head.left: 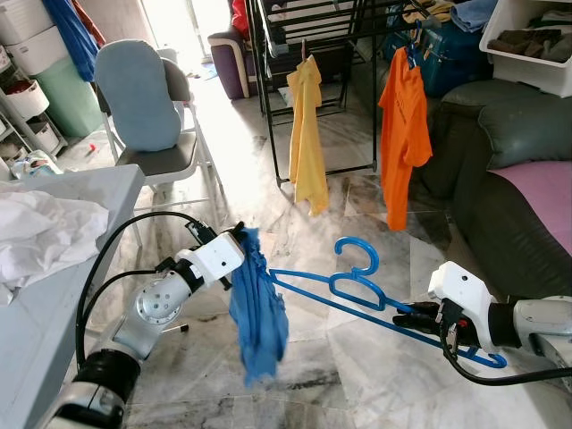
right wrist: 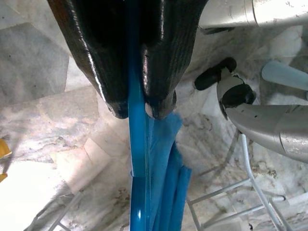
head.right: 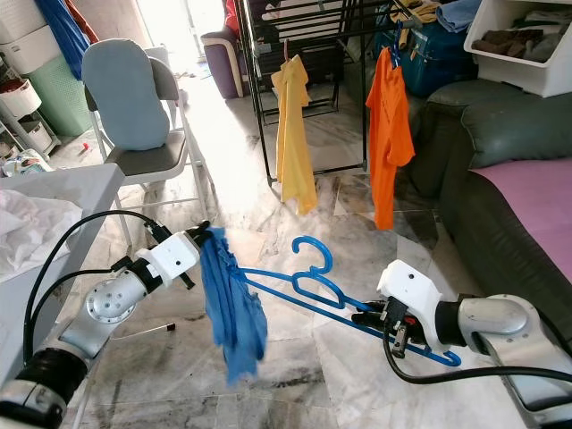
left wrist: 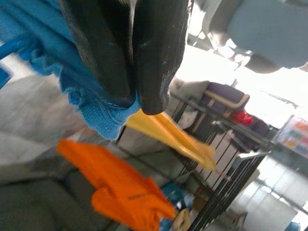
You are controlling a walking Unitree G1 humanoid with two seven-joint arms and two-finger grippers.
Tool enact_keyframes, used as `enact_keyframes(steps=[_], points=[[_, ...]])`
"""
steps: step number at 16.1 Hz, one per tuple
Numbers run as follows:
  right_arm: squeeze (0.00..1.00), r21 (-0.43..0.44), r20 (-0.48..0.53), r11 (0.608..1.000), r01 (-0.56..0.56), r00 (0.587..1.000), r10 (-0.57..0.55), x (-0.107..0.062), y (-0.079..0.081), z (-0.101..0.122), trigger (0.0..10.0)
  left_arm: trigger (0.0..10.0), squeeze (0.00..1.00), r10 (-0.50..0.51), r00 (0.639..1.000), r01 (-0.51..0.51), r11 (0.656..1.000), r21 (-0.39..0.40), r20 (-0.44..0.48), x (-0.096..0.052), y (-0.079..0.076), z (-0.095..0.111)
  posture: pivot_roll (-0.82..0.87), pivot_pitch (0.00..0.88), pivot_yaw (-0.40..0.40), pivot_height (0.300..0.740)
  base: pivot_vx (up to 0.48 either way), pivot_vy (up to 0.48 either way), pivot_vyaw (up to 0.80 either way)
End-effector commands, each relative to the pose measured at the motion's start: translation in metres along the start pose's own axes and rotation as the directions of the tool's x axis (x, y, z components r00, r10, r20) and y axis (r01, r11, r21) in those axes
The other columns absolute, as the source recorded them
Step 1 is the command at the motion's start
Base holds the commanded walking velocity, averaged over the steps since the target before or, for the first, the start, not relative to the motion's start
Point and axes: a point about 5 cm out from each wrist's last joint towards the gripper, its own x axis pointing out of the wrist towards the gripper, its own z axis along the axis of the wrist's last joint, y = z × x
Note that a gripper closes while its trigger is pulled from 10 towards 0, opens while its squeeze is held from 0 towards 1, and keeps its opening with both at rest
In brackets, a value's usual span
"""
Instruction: Hang hanger
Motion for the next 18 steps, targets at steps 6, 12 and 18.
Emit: enact_keyframes(steps=[6,12,18], points=[[0.00,-0.045,0.082,0.999,0.020,0.997,-0.017,-0.002,-0.006,0.018,10.0,10.0,0.00,-0.005,0.993,0.015,0.997,0.080,-0.118,-0.008,0.001,-0.022,-0.15,0.000,0.145,0.740,0.000,0.000,0.00],[0.00,-0.042,0.081,0.999,0.010,0.997,-0.007,0.002,-0.005,0.017,10.0,10.0,0.00,-0.018,0.997,0.023,0.998,0.063,-0.073,-0.005,-0.003,-0.015,-0.15,0.000,0.145,0.740,0.000,0.000,0.00],[0.00,-0.023,0.080,0.999,-0.028,0.996,0.030,0.002,0.000,0.016,10.0,10.0,0.00,0.036,0.997,-0.031,0.997,0.068,-0.065,0.002,0.003,-0.012,-0.15,0.000,0.149,0.740,0.000,0.000,0.00]])
